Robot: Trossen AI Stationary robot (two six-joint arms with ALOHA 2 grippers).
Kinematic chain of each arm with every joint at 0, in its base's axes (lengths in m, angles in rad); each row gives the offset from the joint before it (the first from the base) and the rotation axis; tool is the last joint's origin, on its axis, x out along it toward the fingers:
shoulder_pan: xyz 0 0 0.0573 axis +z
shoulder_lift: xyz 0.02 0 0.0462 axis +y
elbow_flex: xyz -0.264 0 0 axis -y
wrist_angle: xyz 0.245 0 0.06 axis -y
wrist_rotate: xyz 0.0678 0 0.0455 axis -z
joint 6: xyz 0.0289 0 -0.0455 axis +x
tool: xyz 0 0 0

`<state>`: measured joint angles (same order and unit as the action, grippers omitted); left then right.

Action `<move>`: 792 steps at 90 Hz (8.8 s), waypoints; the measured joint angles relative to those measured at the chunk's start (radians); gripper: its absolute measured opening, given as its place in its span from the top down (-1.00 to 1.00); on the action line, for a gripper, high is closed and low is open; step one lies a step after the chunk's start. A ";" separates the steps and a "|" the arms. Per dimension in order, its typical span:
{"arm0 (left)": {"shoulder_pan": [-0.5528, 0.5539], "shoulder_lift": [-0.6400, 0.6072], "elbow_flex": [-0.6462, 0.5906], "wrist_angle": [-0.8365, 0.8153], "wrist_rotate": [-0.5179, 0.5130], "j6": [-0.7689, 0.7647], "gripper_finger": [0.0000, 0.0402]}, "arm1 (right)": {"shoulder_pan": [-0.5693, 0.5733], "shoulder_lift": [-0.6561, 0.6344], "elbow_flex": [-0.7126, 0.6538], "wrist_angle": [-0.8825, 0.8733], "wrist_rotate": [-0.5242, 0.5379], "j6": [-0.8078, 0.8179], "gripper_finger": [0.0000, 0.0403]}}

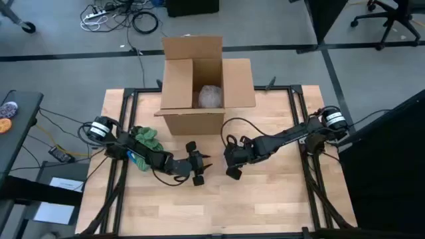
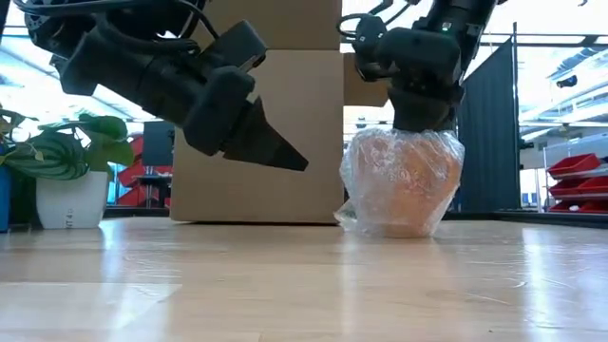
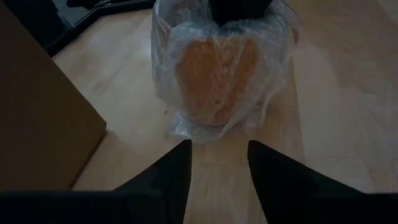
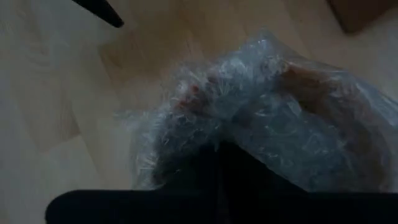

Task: Wrap mug
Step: Wrap the orange mug with the bubble wrap, then put the wrapped orange mug into the brown cardboard box

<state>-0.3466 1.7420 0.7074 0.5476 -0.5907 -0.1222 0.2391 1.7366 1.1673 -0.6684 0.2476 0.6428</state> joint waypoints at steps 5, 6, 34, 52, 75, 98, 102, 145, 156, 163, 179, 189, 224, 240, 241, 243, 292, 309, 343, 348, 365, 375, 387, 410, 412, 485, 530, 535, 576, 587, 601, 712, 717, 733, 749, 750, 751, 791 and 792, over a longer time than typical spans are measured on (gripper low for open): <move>0.000 0.000 0.000 0.000 0.000 0.000 0.29 | -0.001 -0.013 0.022 -0.027 -0.007 -0.016 1.00; 0.000 0.000 0.000 0.000 0.000 0.000 0.29 | -0.001 -0.015 0.027 -0.035 -0.007 -0.019 1.00; 0.000 0.000 0.000 -0.001 0.000 0.000 0.29 | 0.001 -0.108 0.106 -0.165 0.110 -0.020 1.00; 0.000 0.000 0.000 -0.001 0.000 -0.013 0.29 | -0.001 -0.043 0.100 -0.169 0.151 -0.016 1.00; 0.000 0.000 0.000 -0.001 0.000 -0.013 0.29 | -0.012 0.103 0.097 -0.193 0.166 -0.027 1.00; 0.000 0.022 0.000 0.002 -0.001 -0.014 0.29 | -0.001 0.063 0.122 -0.249 0.118 -0.034 1.00; 0.000 0.035 0.000 0.001 0.000 -0.014 0.29 | 0.007 0.037 0.130 -0.285 0.121 -0.022 1.00; 0.000 0.151 0.000 0.079 0.000 -0.072 0.29 | 0.041 -0.101 0.113 -0.304 0.168 0.047 1.00; -0.002 0.151 0.000 0.069 0.000 -0.097 0.29 | 0.032 -0.057 0.048 -0.251 0.168 0.046 1.00; -0.003 0.151 0.000 0.058 0.000 -0.110 0.29 | 0.024 -0.021 0.018 -0.224 0.167 0.047 1.00; 0.008 0.156 0.000 0.069 -0.008 -0.095 0.29 | 0.017 0.037 0.015 -0.222 0.151 0.056 1.00; 0.022 0.156 0.000 0.073 -0.014 -0.086 0.29 | 0.032 0.012 0.040 -0.245 0.142 0.061 1.00; 0.051 0.163 0.000 0.089 -0.013 -0.065 0.29 | 0.047 -0.116 0.107 -0.245 0.223 0.055 1.00; 0.052 0.166 0.000 0.094 -0.050 -0.067 0.29 | 0.035 -0.038 0.106 -0.235 0.235 0.050 1.00; 0.052 0.166 0.000 0.095 -0.055 -0.067 0.29 | 0.034 -0.031 0.106 -0.231 0.238 0.048 1.00; 0.052 0.166 0.000 0.095 -0.065 -0.068 0.29 | 0.032 -0.017 0.106 -0.221 0.242 0.039 1.00; 0.052 0.166 0.000 0.114 -0.117 -0.064 0.29 | 0.009 -0.028 0.103 -0.244 0.162 -0.029 1.00; 0.052 0.166 0.000 0.114 -0.115 -0.071 0.29 | 0.027 -0.202 0.106 -0.222 0.179 0.035 1.00; 0.052 0.166 0.000 0.114 -0.112 -0.073 0.29 | -0.016 -0.129 0.106 -0.194 0.241 0.033 1.00; 0.052 0.166 0.000 0.114 -0.112 -0.073 0.29 | -0.029 -0.087 0.106 -0.194 0.209 0.025 1.00; 0.052 0.166 0.000 0.113 -0.112 -0.073 0.29 | -0.072 0.063 0.113 -0.191 0.125 -0.012 1.00; 0.052 0.166 0.000 0.112 -0.112 -0.073 0.29 | -0.078 0.121 0.117 -0.189 0.112 -0.019 1.00; 0.052 0.166 0.000 0.112 -0.101 -0.073 0.29 | -0.074 0.124 0.116 -0.197 0.092 -0.019 1.00; 0.052 0.166 0.000 0.112 -0.088 -0.078 0.29 | -0.015 -0.069 0.104 -0.253 0.057 0.019 1.00; 0.052 0.166 0.000 0.113 -0.087 -0.081 0.29 | -0.012 -0.090 0.104 -0.263 0.055 0.031 1.00; 0.050 0.166 0.000 0.069 -0.085 -0.178 0.29 | -0.175 -0.280 0.040 -0.313 -0.088 0.114 0.01; 0.050 0.166 0.000 0.048 -0.060 -0.209 0.29 | -0.217 -0.286 -0.334 0.202 -0.125 0.191 -0.05; 0.050 0.166 0.000 0.045 -0.059 -0.222 0.29 | -0.216 -0.287 -0.364 0.227 -0.123 0.198 -0.03; 0.050 0.166 0.000 0.007 -0.058 -0.256 0.29 | -0.160 -0.282 -0.414 0.416 -0.068 0.129 0.86; 0.050 0.166 0.000 0.000 -0.058 -0.257 0.29 | -0.148 -0.286 -0.415 0.442 -0.101 0.121 0.88; 0.050 0.166 0.000 -0.001 -0.058 -0.258 0.29 | -0.108 -0.342 -0.415 0.504 -0.186 0.119 0.88; 0.062 0.197 0.001 0.032 -0.070 -0.234 0.29 | -0.257 -0.376 0.196 1.163 -0.050 -0.821 0.91; 0.068 0.213 0.002 0.061 -0.084 -0.205 0.29 | -0.301 -0.354 0.251 1.126 -0.039 -0.846 0.91; 0.097 0.269 0.003 0.171 -0.102 -0.144 0.29 | -0.436 -0.252 0.342 0.991 -0.022 -0.917 0.91; 0.105 0.292 0.002 0.232 -0.108 -0.145 0.29 | -0.556 -0.155 0.423 0.909 0.053 -0.970 0.91; 0.105 0.292 0.002 0.231 -0.108 -0.145 0.29 | -0.562 -0.146 0.426 0.901 0.055 -0.973 0.92; 0.105 0.292 0.002 0.231 -0.108 -0.146 0.29 | -0.568 -0.137 0.429 0.893 0.057 -0.978 0.92; 0.109 0.293 0.002 0.216 -0.116 -0.175 0.29 | -0.547 -0.007 0.452 0.336 -0.183 -1.145 0.92; 0.110 0.293 0.002 0.217 -0.116 -0.174 0.29 | -0.542 -0.008 0.452 0.327 -0.196 -1.156 0.92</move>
<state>-0.2368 2.0346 0.7090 0.7646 -0.7072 -0.2961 -0.3026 1.7287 1.6196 -0.3412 0.0520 -0.5128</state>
